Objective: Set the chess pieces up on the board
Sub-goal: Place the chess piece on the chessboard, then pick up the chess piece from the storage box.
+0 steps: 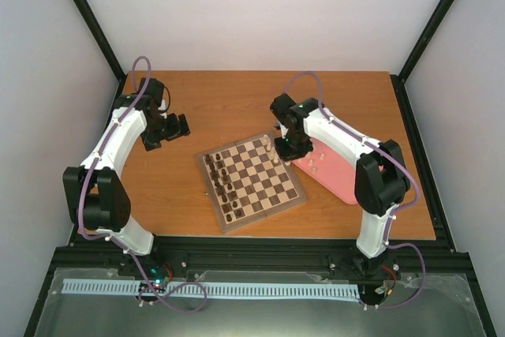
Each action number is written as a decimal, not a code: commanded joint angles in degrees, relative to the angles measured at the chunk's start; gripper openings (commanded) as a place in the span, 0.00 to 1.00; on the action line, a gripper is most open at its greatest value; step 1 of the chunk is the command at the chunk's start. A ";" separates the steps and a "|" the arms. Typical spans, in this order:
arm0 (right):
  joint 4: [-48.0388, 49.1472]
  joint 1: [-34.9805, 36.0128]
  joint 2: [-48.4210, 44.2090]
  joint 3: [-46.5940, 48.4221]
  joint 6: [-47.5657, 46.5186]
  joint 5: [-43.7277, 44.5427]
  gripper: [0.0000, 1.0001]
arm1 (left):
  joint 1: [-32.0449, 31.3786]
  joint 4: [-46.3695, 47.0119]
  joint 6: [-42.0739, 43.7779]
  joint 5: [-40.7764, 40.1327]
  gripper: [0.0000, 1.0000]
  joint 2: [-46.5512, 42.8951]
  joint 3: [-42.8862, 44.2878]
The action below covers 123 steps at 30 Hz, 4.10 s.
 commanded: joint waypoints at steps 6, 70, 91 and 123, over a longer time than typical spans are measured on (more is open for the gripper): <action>5.74 0.91 1.77 -1.50 -0.42 0.01 0.09 | -0.33 0.48 -1.17 -0.43 1.00 -1.74 -0.30; 1.19 3.99 -3.34 0.68 -3.75 -1.61 0.69 | -0.34 0.76 0.03 -0.62 1.00 -0.75 -1.07; 2.83 -8.31 9.53 15.97 -8.81 0.86 0.66 | -0.37 -0.75 -0.79 -0.30 1.00 0.62 0.86; 7.34 -10.82 20.56 12.33 -9.88 -2.74 0.38 | -0.31 -0.67 -1.53 -0.02 1.00 5.22 3.06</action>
